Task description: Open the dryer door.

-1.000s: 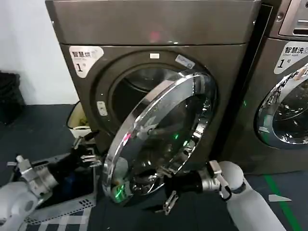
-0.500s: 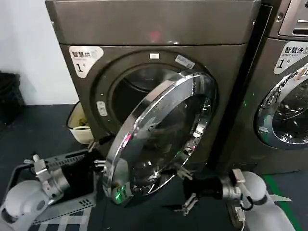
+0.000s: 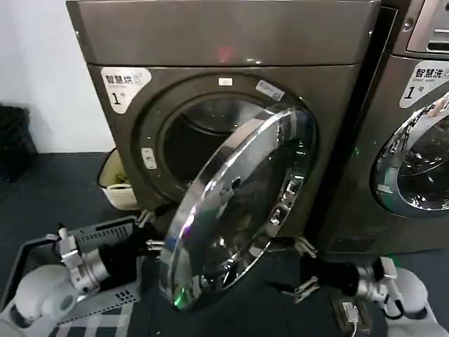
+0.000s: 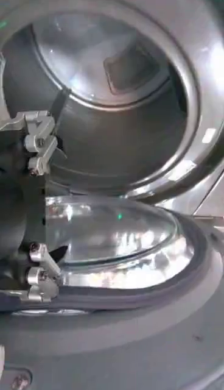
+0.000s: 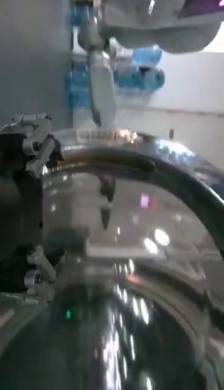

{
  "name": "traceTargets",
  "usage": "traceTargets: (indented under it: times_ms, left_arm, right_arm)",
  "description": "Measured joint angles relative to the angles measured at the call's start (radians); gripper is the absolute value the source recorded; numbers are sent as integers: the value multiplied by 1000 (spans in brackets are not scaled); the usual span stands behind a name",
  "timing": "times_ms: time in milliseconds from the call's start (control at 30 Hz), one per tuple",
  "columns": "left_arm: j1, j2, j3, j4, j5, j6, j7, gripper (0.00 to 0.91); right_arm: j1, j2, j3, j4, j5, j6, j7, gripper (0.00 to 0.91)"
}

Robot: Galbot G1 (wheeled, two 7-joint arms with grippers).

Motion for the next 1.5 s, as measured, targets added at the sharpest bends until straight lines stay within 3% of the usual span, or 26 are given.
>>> traceTargets:
  times_ms: [267, 667, 900, 1100, 1500]
  left_arm:
    - [0, 7, 36, -31, 11, 7, 4, 907]
    - [-35, 21, 138, -58, 29, 7, 10, 907]
    - [-85, 45, 216, -57, 30, 6, 7, 907]
    - [-137, 62, 301, -52, 28, 8, 7, 907]
    - [-281, 75, 517, -31, 20, 5, 6, 907]
  right_arm:
    - [-97, 54, 164, 35, 13, 41, 87, 907]
    - [-258, 176, 426, 117, 119, 156, 454, 907]
    - [-329, 224, 575, 127, 189, 128, 656, 907]
    - [-342, 222, 718, 115, 205, 113, 825, 907]
    - [-330, 142, 1037, -39, 205, 15, 1094, 907]
